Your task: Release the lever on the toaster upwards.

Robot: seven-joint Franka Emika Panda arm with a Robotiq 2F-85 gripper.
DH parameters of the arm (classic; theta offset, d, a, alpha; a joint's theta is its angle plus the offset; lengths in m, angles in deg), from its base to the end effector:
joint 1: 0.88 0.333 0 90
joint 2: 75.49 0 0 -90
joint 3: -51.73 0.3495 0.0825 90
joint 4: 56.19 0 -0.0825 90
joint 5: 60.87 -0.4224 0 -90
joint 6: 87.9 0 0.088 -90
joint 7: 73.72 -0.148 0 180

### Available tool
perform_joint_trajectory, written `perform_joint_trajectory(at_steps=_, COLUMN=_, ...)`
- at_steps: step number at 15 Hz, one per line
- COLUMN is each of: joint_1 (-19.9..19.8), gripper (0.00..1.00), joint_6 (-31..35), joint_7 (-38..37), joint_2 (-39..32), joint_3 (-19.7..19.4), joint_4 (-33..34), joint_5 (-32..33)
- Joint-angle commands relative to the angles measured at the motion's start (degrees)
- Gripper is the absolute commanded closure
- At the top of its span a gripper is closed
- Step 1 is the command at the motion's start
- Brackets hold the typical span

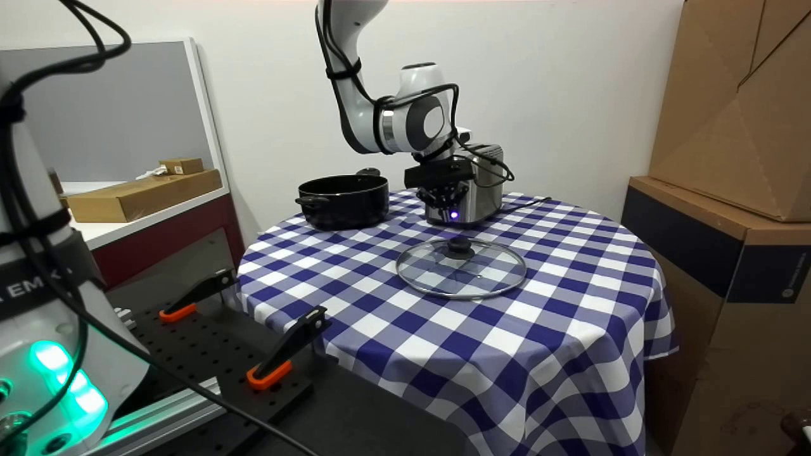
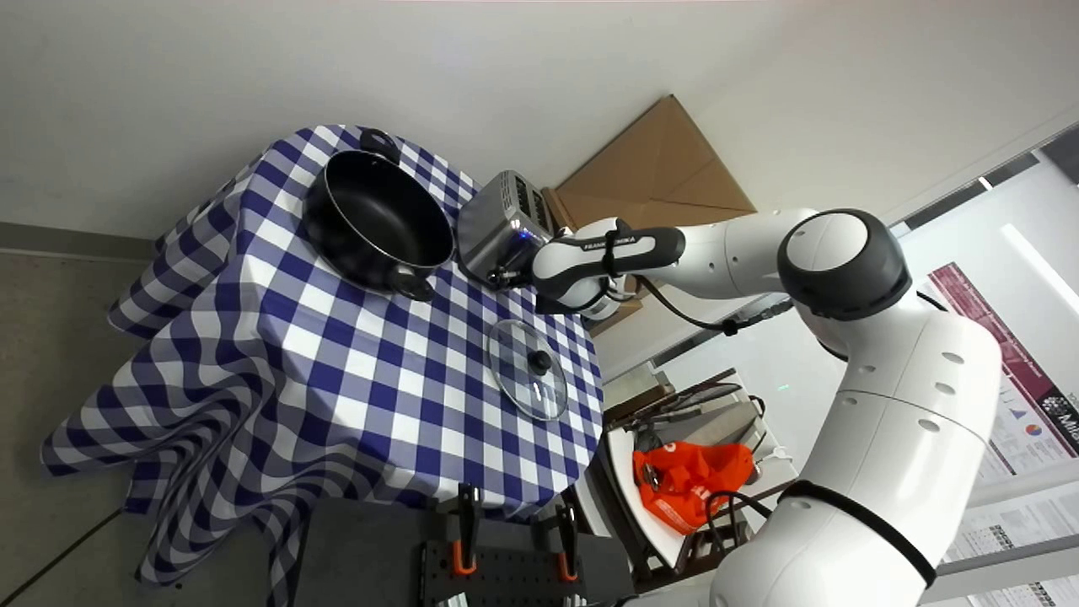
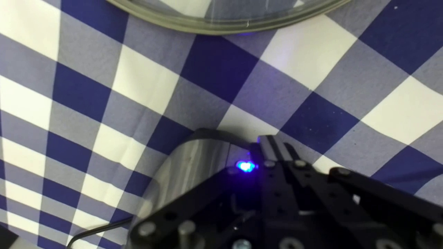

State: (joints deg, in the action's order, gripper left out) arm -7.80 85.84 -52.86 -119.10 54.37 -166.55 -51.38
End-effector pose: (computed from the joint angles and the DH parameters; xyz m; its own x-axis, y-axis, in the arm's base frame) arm 0.6915 -0.0406 0.0767 0.8551 0.4220 0.3010 0.3915 -0.9064 0.1587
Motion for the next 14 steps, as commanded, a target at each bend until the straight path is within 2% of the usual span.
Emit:
perform_joint_trajectory(at_steps=1, joint_1=-1.1, gripper=1.0, joint_6=-1.7, joint_7=-0.2, joint_2=0.8, joint_3=1.3, joint_4=0.2, joint_5=1.0)
perform_joint_trajectory(at_steps=9, joint_1=-0.1, gripper=1.0, joint_6=-2.0, joint_7=-1.1, joint_2=0.4, joint_3=-0.3, joint_4=1.2, joint_5=1.0)
perform_joint_trajectory(at_steps=14, joint_1=0.7, gripper=1.0, joint_6=2.8, joint_7=-1.3, joint_2=-0.2, joint_3=-1.8, joint_4=1.5, joint_5=1.7)
